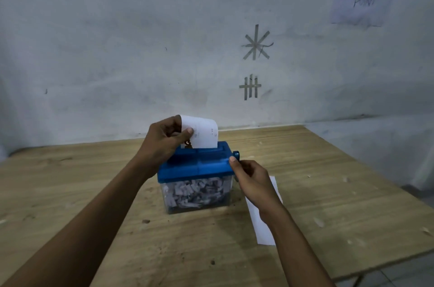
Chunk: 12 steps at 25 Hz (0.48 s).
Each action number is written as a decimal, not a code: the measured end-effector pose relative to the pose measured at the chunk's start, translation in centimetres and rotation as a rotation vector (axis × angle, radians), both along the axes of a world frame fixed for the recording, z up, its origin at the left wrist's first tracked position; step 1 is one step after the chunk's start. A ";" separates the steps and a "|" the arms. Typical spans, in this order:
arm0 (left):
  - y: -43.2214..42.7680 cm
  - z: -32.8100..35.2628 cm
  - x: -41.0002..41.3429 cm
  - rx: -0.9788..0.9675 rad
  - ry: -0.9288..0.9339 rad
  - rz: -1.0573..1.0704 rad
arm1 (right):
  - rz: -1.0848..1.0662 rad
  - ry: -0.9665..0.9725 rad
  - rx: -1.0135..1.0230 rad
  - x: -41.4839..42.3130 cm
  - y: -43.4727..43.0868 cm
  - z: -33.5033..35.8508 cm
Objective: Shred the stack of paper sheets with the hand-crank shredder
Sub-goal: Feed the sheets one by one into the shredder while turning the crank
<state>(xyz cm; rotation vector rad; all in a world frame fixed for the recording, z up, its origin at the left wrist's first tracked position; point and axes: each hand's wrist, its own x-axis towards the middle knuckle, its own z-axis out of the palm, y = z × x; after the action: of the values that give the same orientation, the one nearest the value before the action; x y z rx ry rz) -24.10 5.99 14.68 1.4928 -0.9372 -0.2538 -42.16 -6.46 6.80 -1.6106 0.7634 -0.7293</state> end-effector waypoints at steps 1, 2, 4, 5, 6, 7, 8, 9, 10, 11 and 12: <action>0.1 -0.3 0.2 0.025 -0.022 -0.003 | -0.005 0.002 -0.006 0.3 0.1 0.2; 0.0 -0.5 0.3 0.047 -0.036 -0.006 | -0.018 0.001 -0.009 0.6 0.2 0.3; -0.1 -0.9 0.4 0.066 -0.025 0.006 | -0.039 0.007 -0.019 0.8 0.3 0.6; -0.1 -1.0 0.5 0.066 -0.012 0.020 | -0.044 0.014 -0.020 0.8 0.3 0.8; -0.2 -1.1 0.5 0.064 -0.003 0.034 | -0.050 0.024 -0.017 0.9 0.4 0.9; -0.1 -1.3 0.5 0.065 -0.001 0.047 | -0.059 0.041 -0.015 0.9 0.5 1.0; -0.1 -1.4 0.5 0.066 -0.009 0.064 | -0.070 0.061 -0.019 1.0 0.6 1.0; -0.1 -1.7 0.4 0.064 -0.020 0.086 | -0.080 0.085 -0.031 1.1 0.6 1.1; -0.1 -1.9 0.4 0.061 -0.035 0.109 | -0.091 0.105 -0.044 1.1 0.6 1.0; -0.1 -2.1 0.4 0.058 -0.049 0.124 | -0.098 0.119 -0.051 1.1 0.5 1.0; -0.2 -2.3 0.4 0.059 -0.066 0.132 | -0.107 0.125 -0.050 1.0 0.3 1.0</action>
<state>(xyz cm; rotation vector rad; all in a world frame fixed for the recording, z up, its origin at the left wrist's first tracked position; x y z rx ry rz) -23.66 5.79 12.37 1.6184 -0.8850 -0.1377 -41.19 -6.12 7.83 -1.6824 0.9344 -0.7336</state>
